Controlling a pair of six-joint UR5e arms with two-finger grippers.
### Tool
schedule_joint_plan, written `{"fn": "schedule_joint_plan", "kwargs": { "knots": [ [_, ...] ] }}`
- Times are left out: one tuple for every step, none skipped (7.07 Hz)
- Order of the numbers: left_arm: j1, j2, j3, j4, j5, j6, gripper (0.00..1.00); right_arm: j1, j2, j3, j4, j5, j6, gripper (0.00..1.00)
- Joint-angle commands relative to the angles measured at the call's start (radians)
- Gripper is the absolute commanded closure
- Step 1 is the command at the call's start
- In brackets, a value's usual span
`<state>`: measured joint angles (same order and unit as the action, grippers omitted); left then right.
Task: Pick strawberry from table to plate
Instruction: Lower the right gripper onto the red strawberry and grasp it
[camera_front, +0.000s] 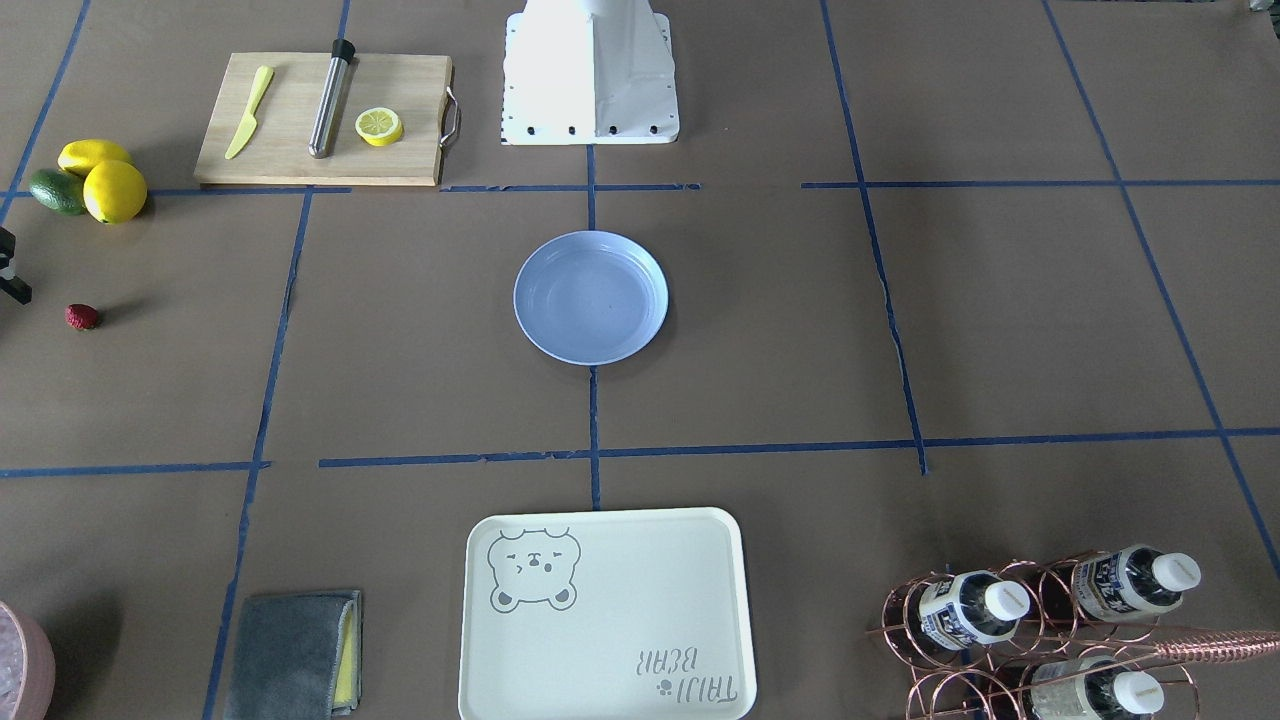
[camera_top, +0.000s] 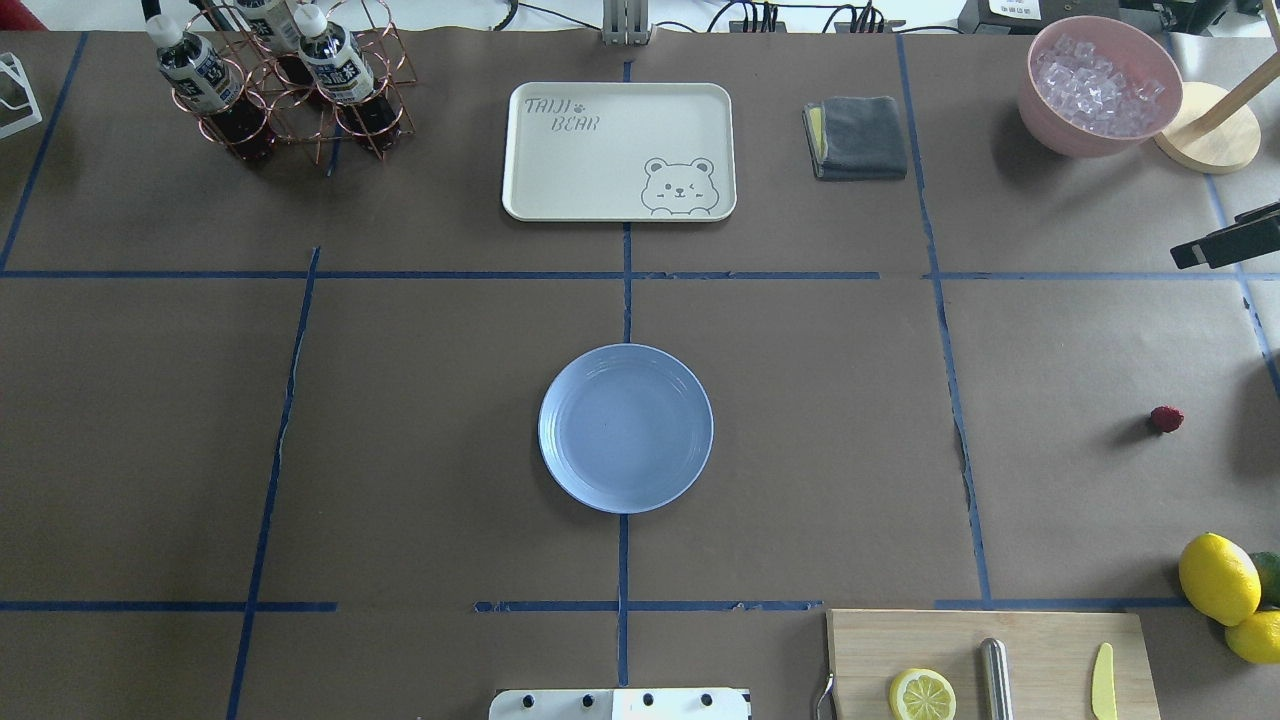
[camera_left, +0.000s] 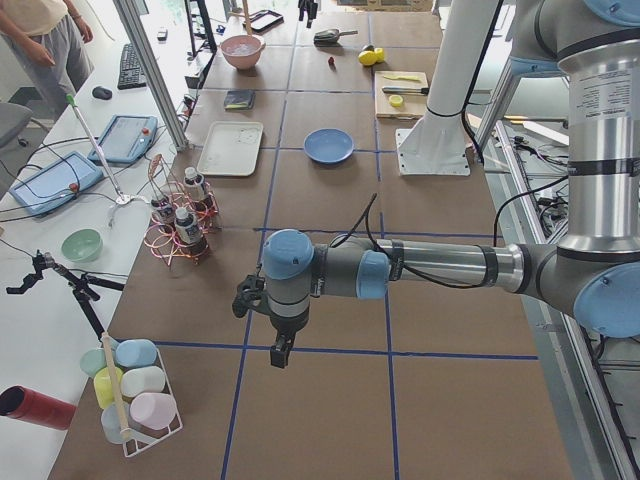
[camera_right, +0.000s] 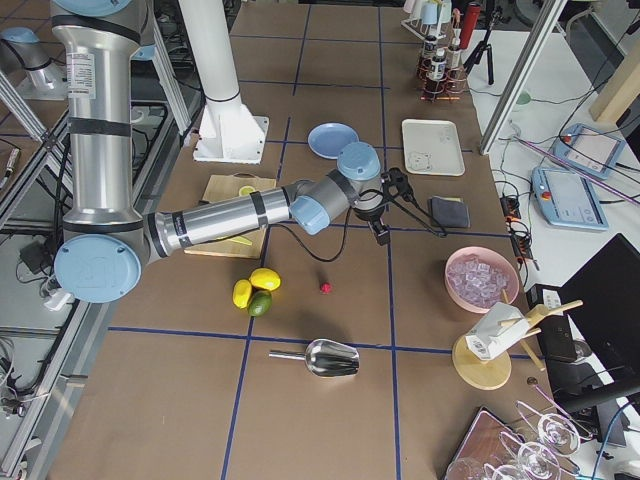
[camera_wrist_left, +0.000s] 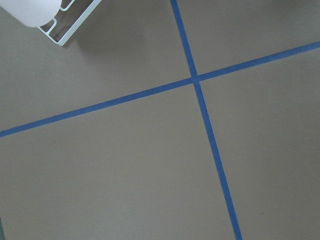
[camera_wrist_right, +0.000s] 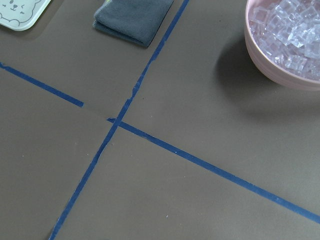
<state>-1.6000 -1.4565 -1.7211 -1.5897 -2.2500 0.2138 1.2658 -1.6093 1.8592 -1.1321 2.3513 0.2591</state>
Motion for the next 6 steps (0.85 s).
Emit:
{"fn": "schedule_joint_plan", "kwargs": {
  "knots": [
    [-0.003,0.005,0.015,0.004,-0.008,-0.013,0.00,-0.003,-0.043,0.003,0.002,0.000,0.029,0.00],
    [-0.003,0.008,0.015,0.002,-0.010,-0.013,0.00,-0.057,-0.085,0.009,0.035,-0.007,0.104,0.00],
    [-0.003,0.008,0.012,0.002,-0.010,-0.011,0.00,-0.133,-0.172,0.005,0.192,-0.098,0.202,0.01],
    [-0.003,0.008,0.006,0.002,-0.010,-0.011,0.00,-0.228,-0.204,-0.052,0.363,-0.186,0.329,0.01],
    [-0.003,0.008,0.005,0.002,-0.010,-0.011,0.00,-0.282,-0.205,-0.158,0.490,-0.238,0.344,0.01],
    [-0.003,0.008,0.001,0.002,-0.011,-0.011,0.00,-0.317,-0.207,-0.235,0.579,-0.289,0.354,0.01]
  ]
}}
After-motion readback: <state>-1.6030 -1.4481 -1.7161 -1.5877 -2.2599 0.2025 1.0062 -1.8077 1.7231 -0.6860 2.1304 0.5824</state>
